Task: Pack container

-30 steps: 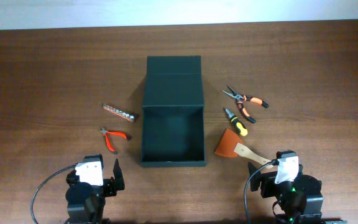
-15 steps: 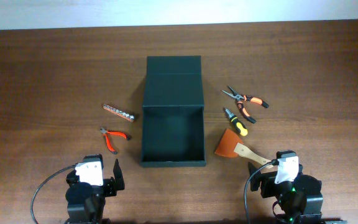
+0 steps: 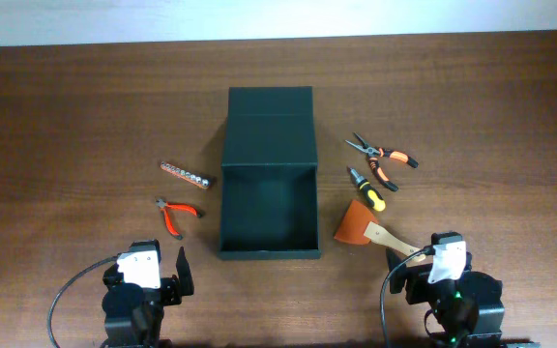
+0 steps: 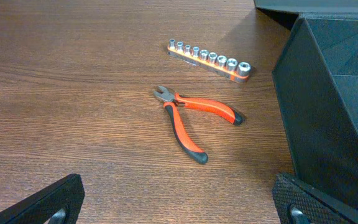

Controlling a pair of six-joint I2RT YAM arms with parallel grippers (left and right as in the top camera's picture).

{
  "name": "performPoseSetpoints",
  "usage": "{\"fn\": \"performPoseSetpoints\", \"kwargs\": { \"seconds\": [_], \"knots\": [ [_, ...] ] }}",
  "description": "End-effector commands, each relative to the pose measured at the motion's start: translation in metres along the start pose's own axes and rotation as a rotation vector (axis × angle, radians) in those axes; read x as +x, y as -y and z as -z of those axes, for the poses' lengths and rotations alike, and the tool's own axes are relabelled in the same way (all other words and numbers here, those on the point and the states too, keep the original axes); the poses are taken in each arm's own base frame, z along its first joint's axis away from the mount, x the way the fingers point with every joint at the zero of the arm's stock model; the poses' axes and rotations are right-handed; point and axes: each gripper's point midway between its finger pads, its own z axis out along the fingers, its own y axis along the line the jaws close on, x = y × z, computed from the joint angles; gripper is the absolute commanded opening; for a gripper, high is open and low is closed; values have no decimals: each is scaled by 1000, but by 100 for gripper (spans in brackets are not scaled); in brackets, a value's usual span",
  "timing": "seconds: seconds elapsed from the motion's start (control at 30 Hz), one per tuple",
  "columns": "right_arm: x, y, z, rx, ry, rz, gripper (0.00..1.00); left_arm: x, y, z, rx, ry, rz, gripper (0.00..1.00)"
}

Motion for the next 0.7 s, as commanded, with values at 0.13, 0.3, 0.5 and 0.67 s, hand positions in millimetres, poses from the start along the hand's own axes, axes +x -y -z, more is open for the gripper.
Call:
{"fn": "performPoseSetpoints", "kwargs": {
  "seconds": [0.13, 0.3, 0.5, 0.67],
  "knots": [
    [-66, -15, 31, -46, -5, 26, 99, 1, -1, -1, -5, 5, 12, 99],
    [-89, -26, 47, -37, -138, 92, 99, 1, -1, -1, -5, 5, 12, 99],
    [-98, -26, 49, 55, -294, 109, 99, 1, -1, -1, -5, 5, 12, 99],
    [-87, -29, 33, 71, -405, 83, 99, 1, -1, -1, -5, 5, 12, 99]
  ]
}}
